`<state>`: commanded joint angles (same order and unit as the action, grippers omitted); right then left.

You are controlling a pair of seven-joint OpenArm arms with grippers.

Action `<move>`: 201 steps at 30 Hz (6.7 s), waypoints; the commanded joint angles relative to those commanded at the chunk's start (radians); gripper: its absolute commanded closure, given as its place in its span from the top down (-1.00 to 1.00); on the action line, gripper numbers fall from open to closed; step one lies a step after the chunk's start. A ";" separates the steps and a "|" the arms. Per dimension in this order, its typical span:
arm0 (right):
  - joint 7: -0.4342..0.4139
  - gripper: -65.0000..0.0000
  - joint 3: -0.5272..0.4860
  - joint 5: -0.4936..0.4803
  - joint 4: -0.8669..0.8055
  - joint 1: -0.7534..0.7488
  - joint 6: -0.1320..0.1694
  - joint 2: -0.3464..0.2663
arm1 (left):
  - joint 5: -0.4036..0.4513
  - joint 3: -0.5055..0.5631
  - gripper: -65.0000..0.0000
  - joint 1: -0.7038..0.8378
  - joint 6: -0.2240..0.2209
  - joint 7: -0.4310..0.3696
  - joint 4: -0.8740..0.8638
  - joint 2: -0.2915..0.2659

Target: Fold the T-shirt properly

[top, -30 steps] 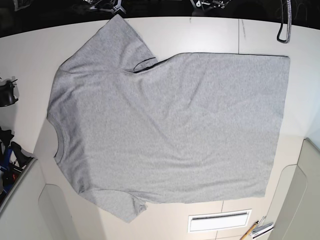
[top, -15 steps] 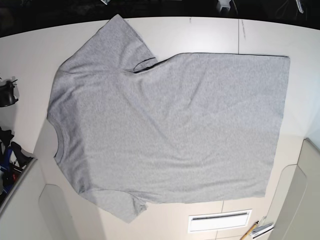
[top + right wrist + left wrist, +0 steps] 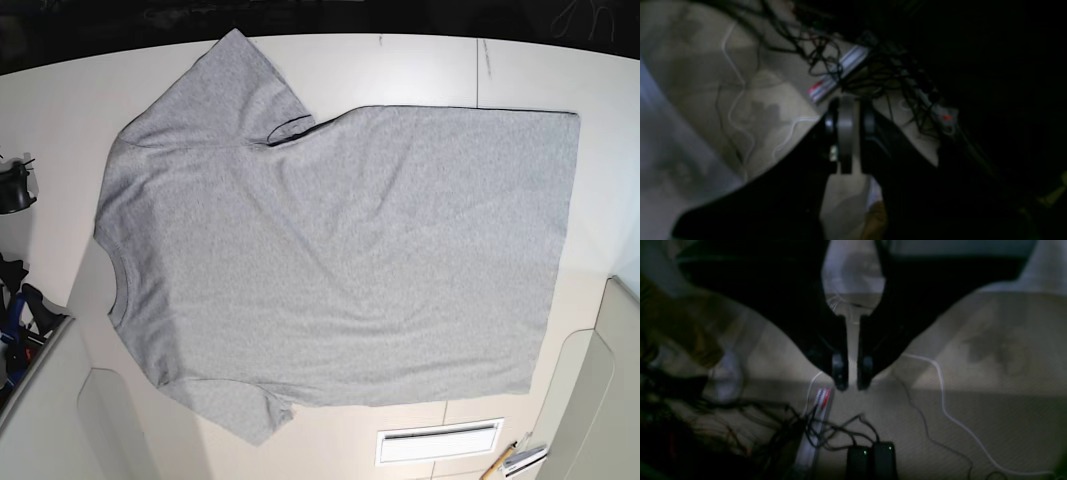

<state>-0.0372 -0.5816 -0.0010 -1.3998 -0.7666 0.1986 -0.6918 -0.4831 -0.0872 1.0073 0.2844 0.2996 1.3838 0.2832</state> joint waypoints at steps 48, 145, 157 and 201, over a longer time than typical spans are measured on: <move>0.510 0.27 0.790 -0.701 -0.341 0.070 0.110 0.285 | -0.086 -0.512 -0.14 -0.176 -0.003 0.360 0.647 0.067; 0.771 -1.00 1.014 -0.929 -0.550 0.255 0.388 0.454 | -0.549 -0.633 -1.00 -0.605 0.414 0.460 0.229 0.183; 0.786 -1.00 1.013 -0.903 -0.276 0.577 0.389 0.454 | -0.266 -0.438 -1.00 -0.798 0.414 0.301 0.164 0.185; 0.763 0.28 1.226 -0.801 -0.029 0.653 0.368 0.440 | -0.364 -0.462 0.41 -0.987 0.414 0.394 -0.164 0.245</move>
<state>0.7254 0.6441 -0.8024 -1.4288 -0.1139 0.5667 -0.2516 -0.8467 -0.5491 0.0200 0.6981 0.6937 1.2198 0.5285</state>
